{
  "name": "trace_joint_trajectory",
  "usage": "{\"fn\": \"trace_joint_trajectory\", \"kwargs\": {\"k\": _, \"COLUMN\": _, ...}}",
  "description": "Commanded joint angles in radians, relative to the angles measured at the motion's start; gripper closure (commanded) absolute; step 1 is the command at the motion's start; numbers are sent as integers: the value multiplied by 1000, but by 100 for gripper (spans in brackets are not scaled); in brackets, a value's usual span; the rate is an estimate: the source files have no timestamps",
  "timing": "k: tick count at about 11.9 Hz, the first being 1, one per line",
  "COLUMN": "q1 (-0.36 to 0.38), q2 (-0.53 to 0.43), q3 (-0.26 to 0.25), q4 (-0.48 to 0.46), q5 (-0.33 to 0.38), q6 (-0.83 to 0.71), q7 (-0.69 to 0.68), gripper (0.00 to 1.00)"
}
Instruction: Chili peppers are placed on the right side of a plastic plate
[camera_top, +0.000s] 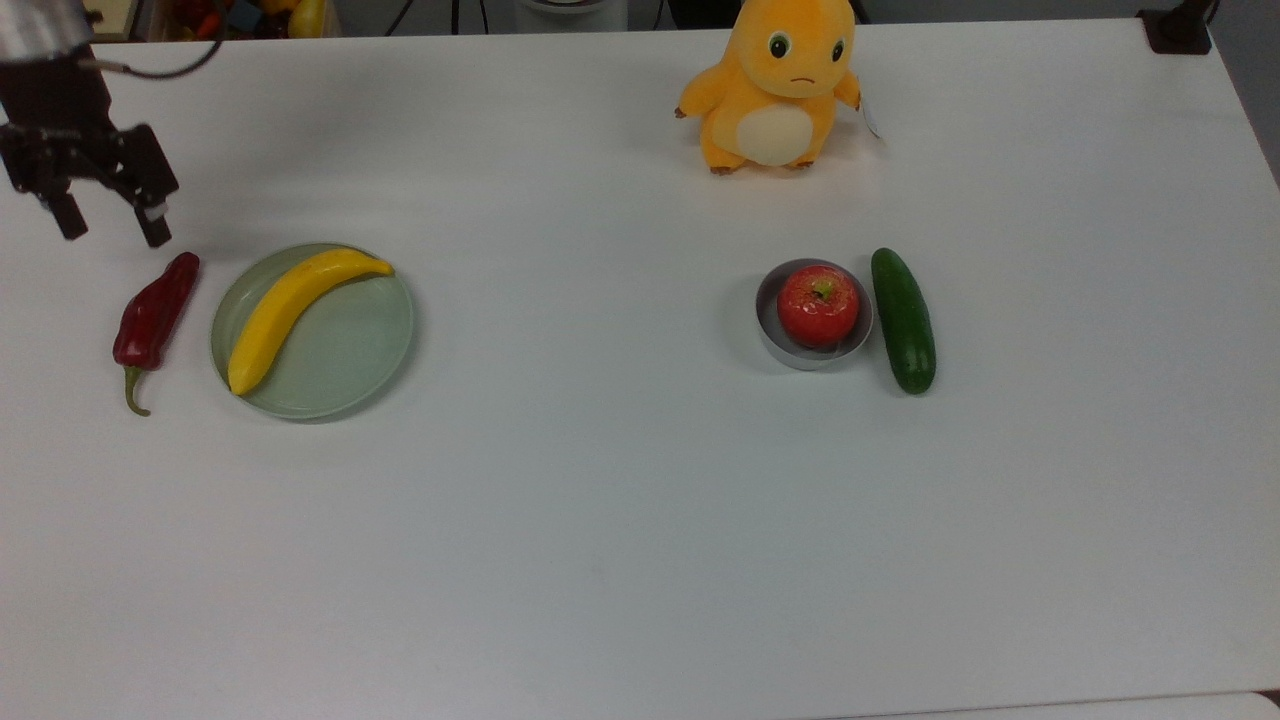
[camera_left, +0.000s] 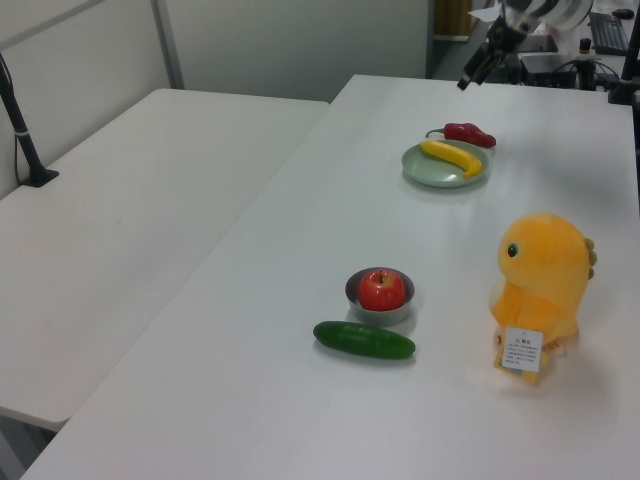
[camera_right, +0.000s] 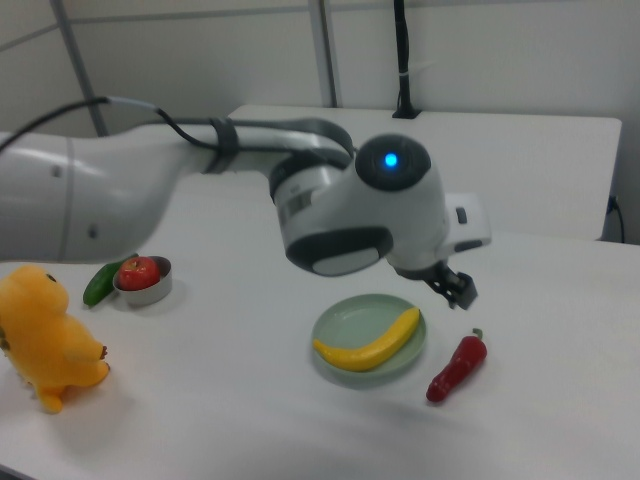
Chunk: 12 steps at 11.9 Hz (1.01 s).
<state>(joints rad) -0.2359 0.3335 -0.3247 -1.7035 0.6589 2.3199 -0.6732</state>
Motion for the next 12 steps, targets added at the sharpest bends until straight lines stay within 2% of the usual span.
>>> {"fn": "trace_joint_trajectory", "kwargs": {"k": 1, "q1": 17, "q2": -152, "q3": -48, "q4": -22, "q5": -152, "q6": -256, "q7": 229, "gripper": 0}}
{"fn": "trace_joint_trajectory", "kwargs": {"k": 2, "q1": 23, "q2": -192, "q3": -48, "q4": -13, "q5": -230, "q6": -334, "q7": 324, "gripper": 0}}
{"fn": "trace_joint_trajectory", "kwargs": {"k": 5, "q1": 64, "q2": -300, "q3": -43, "q4": 36, "q5": -343, "q6": -561, "q7": 510, "gripper": 0}}
{"fn": "trace_joint_trajectory", "kwargs": {"k": 7, "q1": 108, "q2": -332, "q3": -34, "q4": 137, "q5": -453, "q6": -785, "q7": 727, "gripper": 0}}
{"fn": "trace_joint_trajectory", "kwargs": {"k": 8, "q1": 140, "q2": -335, "q3": -15, "q4": 171, "q5": -485, "q6": -869, "q7": 807, "gripper": 0}}
{"fn": "trace_joint_trajectory", "kwargs": {"k": 10, "q1": 144, "q2": -373, "q3": 96, "q4": 194, "q5": -502, "q6": -902, "q7": 863, "gripper": 0}}
{"fn": "trace_joint_trajectory", "kwargs": {"k": 11, "q1": 145, "q2": -389, "q3": 122, "q4": 197, "q5": -502, "q6": -902, "q7": 868, "gripper": 0}}
{"fn": "trace_joint_trajectory", "kwargs": {"k": 12, "q1": 147, "q2": -413, "q3": 175, "q4": 197, "q5": -499, "q6": -904, "q7": 868, "gripper": 0}}
